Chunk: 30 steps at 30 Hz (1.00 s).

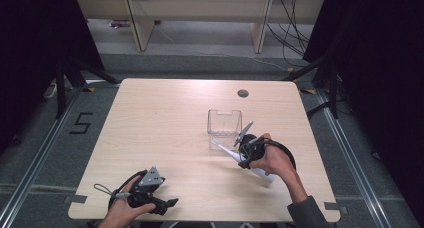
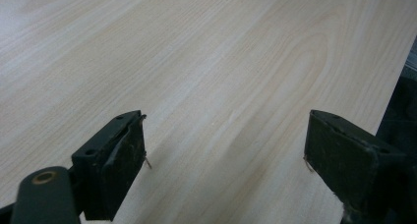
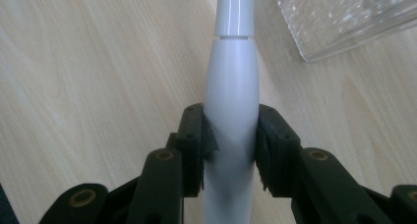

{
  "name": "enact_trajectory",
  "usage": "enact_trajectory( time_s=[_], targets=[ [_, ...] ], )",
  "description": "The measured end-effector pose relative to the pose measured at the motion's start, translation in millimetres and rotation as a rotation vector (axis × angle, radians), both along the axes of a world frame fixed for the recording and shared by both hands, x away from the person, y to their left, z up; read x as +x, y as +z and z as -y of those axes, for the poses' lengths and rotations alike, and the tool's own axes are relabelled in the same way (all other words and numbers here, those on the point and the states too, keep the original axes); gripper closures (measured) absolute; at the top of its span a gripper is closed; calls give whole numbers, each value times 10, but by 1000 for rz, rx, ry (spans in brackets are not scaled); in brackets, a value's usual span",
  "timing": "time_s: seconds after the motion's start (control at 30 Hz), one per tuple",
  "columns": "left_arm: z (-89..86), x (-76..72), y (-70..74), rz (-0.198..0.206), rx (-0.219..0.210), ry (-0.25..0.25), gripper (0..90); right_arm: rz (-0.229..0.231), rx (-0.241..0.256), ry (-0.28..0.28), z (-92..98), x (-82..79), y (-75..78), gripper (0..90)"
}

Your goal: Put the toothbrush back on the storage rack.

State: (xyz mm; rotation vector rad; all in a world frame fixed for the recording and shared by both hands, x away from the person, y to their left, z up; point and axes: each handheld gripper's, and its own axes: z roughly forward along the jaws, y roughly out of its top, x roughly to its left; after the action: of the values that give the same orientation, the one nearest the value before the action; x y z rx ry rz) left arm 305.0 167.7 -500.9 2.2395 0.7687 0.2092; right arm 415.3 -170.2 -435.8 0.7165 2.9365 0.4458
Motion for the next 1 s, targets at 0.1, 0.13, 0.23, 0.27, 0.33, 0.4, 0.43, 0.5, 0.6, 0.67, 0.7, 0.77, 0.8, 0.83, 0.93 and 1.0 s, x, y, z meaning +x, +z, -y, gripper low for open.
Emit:
enact_trajectory(
  time_s=[0.1,0.13,0.23,0.27,0.33,0.4,0.43,0.5,0.6,0.67,0.7,0.77,0.8,0.83,0.93,1.0],
  targets=[
    [1,-1,0,-1,1,0,149,21,57,-15,37,-12,68,667],
    [0,0,0,-1,0,0,149,23,67,-29,42,-20,79,667],
    [0,-1,1,0,0,0,149,33,112,-52,70,-21,111,667],
    [-1,-1,1,0,0,0,149,56,133,-43,85,-6,117,667],
    [0,0,0,-1,1,-1,149,62,151,-53,100,-14,146,667],
    [0,0,0,-1,1,-1,149,78,173,-33,122,-5,165,667],
    [0,0,1,0,-1,0,149,85,189,-39,132,-8,180,667],
    [-1,0,2,0,-2,2,149,87,208,-54,153,-18,211,667],
    [0,0,1,0,-1,2,149,101,236,-57,187,-17,253,667],
    [-1,0,4,2,-2,4,149,120,268,-52,221,0,266,667],
    [-1,-3,4,-5,-6,3,149,124,269,-53,238,5,276,667],
    [-2,2,0,2,-1,7,149,136,285,-76,266,15,281,667],
    [-4,4,0,3,4,3,149,140,299,-74,277,23,281,667],
    [-3,3,0,2,3,3,149,128,313,-104,294,11,295,667],
    [-4,4,2,3,3,5,149,134,336,-126,338,25,317,667],
    [-4,4,0,3,4,4,149,145,360,-152,375,44,318,667]
  ],
)
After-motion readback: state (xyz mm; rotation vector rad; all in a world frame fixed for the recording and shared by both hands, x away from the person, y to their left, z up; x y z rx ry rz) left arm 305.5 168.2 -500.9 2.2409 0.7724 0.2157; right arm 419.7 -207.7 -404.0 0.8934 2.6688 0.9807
